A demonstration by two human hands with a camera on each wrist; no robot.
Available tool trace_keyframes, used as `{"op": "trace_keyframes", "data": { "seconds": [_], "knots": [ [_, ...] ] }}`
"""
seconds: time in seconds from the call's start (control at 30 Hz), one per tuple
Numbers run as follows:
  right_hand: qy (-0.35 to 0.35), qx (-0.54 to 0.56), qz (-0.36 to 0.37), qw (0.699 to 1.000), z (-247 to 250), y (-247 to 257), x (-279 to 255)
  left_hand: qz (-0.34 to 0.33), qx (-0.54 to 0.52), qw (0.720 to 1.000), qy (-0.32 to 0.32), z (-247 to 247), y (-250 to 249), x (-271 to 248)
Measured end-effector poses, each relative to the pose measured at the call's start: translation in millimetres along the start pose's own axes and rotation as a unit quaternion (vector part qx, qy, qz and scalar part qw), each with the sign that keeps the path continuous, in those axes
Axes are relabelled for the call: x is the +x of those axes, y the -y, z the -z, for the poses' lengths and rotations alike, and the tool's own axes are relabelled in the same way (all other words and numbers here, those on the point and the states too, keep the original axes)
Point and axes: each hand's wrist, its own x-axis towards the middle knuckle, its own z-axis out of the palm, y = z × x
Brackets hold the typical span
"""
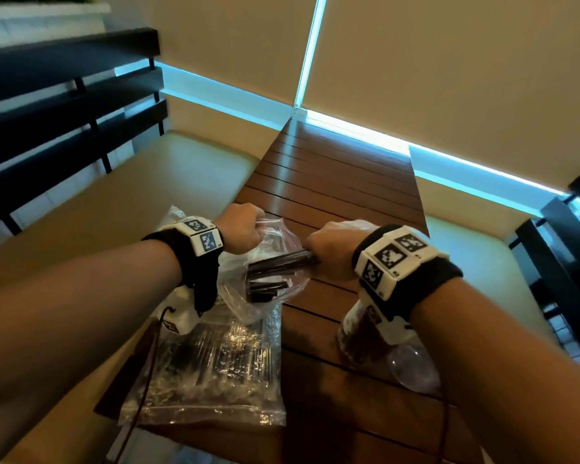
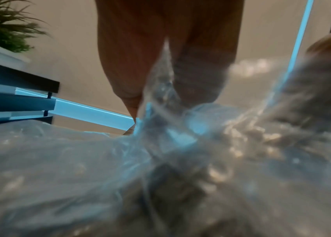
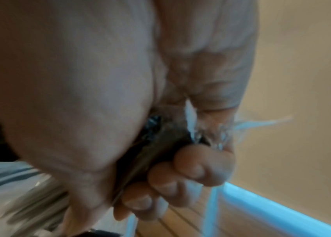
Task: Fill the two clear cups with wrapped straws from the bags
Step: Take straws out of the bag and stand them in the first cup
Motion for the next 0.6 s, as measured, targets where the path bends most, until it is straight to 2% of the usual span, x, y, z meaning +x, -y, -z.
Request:
{"op": "trace_keyframes", "data": {
  "seconds": [0.13, 0.27, 0.47, 0.53, 0.6],
  "knots": [
    [0.014, -0.019, -0.066, 0.998, 29.9, -39.5, -51.1, 0.051, -0.093, 0.994, 0.004, 5.1, -20.9, -2.2],
    [-0.018, -0.025, -0.123, 0.992, 48.9, -68.3, -106.0, 0.074, -0.14, 0.987, -0.005, 11.1, -55.3, -2.1],
    [-0.081, 0.029, -0.197, 0.977, 52.1, -103.9, -167.3, 0.059, -0.121, 0.991, 0.024, 0.2, -96.7, -8.2],
    [-0.12, 0.083, -0.21, 0.967, 43.2, -110.7, -174.0, 0.044, -0.15, 0.987, 0.035, -4.0, -104.0, -10.0],
    [-0.168, 0.142, -0.22, 0.95, 27.2, -109.7, -169.7, 0.015, -0.227, 0.973, 0.033, 4.0, -110.9, -13.7]
  ]
}}
